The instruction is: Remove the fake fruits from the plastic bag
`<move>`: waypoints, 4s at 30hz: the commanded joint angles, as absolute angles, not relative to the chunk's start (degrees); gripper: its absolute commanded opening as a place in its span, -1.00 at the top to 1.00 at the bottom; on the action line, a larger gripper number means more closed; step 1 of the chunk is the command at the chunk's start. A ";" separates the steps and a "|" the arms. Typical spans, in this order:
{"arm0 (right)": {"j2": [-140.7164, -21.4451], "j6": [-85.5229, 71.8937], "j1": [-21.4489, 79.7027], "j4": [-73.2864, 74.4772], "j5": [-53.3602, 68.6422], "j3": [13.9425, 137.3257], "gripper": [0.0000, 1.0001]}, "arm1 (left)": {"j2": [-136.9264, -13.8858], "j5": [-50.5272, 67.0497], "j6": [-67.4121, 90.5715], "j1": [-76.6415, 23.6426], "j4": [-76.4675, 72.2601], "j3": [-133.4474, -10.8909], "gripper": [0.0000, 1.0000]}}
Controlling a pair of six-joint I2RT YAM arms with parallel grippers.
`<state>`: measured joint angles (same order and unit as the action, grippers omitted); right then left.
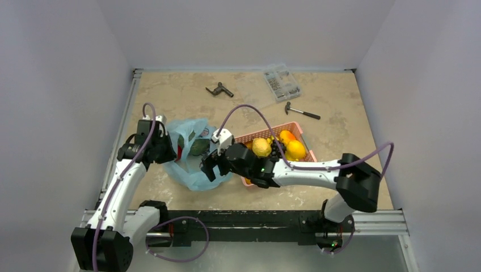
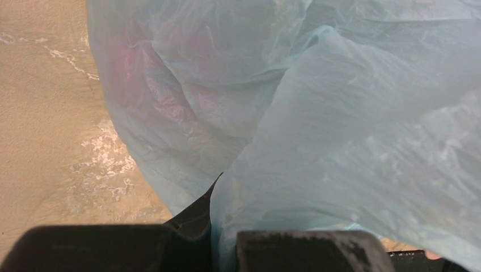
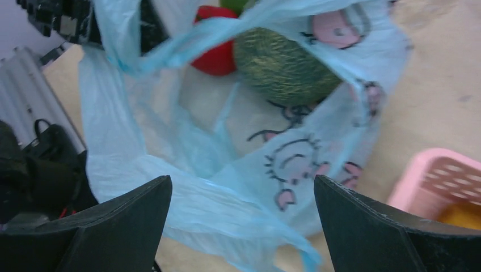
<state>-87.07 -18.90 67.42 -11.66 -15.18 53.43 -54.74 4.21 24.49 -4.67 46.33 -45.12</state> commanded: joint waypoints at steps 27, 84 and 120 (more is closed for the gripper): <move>-118.06 -21.59 61.08 -24.10 3.78 84.74 0.01 | -45.69 9.54 21.62 -4.81 41.15 -45.70 1.00; -123.51 -12.36 68.16 -22.00 -4.93 84.98 0.46 | -36.94 13.26 21.62 -4.24 44.47 -45.07 1.00; -94.65 -16.47 64.87 -20.01 -0.71 61.68 1.00 | -31.28 2.84 23.82 -4.32 46.64 -45.30 1.00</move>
